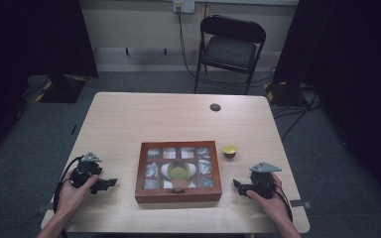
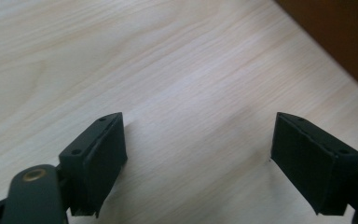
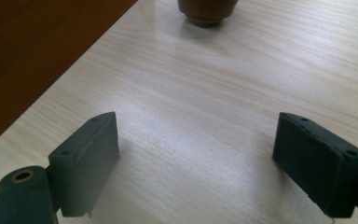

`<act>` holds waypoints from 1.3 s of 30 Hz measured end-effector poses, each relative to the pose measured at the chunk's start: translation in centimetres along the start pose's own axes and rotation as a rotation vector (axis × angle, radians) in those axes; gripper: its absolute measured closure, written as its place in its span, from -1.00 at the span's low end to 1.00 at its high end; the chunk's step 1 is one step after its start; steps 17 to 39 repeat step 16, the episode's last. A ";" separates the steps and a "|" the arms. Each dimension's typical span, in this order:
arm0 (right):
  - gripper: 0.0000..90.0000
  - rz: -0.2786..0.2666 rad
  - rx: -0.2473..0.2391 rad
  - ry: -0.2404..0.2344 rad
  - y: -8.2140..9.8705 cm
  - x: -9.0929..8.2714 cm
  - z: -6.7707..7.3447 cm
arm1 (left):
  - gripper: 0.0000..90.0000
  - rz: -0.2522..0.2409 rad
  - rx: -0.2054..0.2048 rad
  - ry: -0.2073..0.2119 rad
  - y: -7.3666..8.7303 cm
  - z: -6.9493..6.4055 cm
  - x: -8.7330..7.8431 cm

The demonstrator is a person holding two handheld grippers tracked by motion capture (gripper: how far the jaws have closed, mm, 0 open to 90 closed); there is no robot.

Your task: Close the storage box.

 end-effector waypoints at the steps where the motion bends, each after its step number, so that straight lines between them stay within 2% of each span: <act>1: -0.70 -0.001 0.003 0.003 0.0 0.0 -0.1 | -0.63 -0.001 0.011 -0.024 0.1 0.1 0.1; 3: -0.70 -0.002 0.011 0.012 0.0 -0.1 -0.3 | -0.66 -0.013 0.039 -0.051 0.3 0.1 0.2; 4: -0.70 -0.002 0.013 0.015 0.0 -0.1 -0.3 | -0.69 -0.045 0.043 -0.066 0.4 0.2 0.4; 9: -0.70 -0.005 0.034 0.035 0.0 -0.2 -0.8 | -0.94 -0.147 0.017 -0.106 0.9 0.5 0.8; 10: -0.70 -0.006 0.036 0.042 0.0 -0.2 -0.9 | -1.00 -0.144 0.007 -0.110 0.9 0.5 0.8; 14: -0.70 -0.010 0.060 0.065 0.0 -0.2 -1.3 | -1.00 -0.144 0.005 -0.113 0.9 0.5 0.8; 39: -0.70 -0.012 0.061 0.067 0.0 -0.2 -1.3 | -1.00 -0.142 0.002 -0.116 0.9 0.5 0.8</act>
Point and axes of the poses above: each handheld gripper's, and its own axes: x roughly forward along the jaws, y roughly out of its underside, z roughly to its left, the point moved 8 cm from there along x, roughly forward along the jaws, and after that the axes turned 9 degrees about x, right-handed, at the moved point
